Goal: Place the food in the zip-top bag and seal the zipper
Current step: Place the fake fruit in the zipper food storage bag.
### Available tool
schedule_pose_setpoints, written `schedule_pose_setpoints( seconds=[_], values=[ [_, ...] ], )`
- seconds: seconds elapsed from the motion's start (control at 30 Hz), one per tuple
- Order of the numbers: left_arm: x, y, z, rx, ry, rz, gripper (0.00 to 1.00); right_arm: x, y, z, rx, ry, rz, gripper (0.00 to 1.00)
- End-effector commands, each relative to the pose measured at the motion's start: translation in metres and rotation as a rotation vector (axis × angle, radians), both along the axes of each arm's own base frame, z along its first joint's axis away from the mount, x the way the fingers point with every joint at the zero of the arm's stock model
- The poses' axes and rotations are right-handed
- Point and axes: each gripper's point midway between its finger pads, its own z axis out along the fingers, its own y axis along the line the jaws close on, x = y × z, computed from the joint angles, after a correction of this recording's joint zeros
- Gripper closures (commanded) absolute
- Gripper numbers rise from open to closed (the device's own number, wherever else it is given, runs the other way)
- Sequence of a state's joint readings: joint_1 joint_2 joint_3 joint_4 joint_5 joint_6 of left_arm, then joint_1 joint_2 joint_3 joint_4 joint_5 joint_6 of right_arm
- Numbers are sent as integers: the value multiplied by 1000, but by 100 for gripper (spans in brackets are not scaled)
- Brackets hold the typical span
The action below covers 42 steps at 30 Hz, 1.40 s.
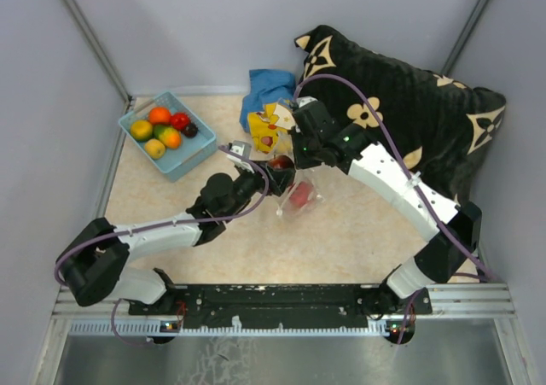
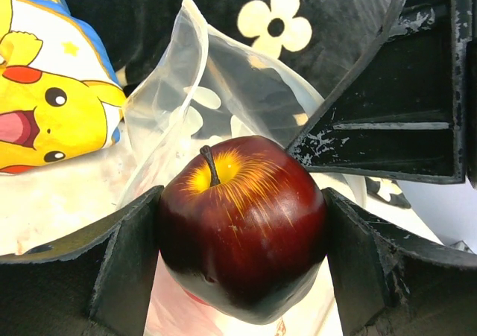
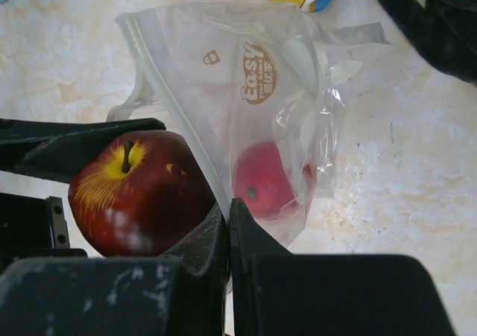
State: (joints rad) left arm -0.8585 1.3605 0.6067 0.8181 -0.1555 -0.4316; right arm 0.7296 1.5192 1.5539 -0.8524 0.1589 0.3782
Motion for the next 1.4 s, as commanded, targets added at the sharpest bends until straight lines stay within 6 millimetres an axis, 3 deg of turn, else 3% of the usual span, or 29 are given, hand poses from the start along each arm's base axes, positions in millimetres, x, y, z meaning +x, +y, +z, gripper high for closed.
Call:
schedule_pose_setpoints(
  seconds=[0.0,0.5,0.77,1.03,1.37],
  values=[
    [7,-6,14,7,-38,25,46,-3,13,30,96,-63,51,100],
    [34,-9,14,34,-23,172,28,-7,17,27,110,-45,78,100],
    [39,-6,17,23,-44,209,14,-8,19,23,113,-39,86,100],
    [30,1,22,25,-43,200,4,-7,19,17,107,-35,77,100],
    [7,15,32,66,63,150,3,-4,16,13,91,-33,63,100]
  ],
)
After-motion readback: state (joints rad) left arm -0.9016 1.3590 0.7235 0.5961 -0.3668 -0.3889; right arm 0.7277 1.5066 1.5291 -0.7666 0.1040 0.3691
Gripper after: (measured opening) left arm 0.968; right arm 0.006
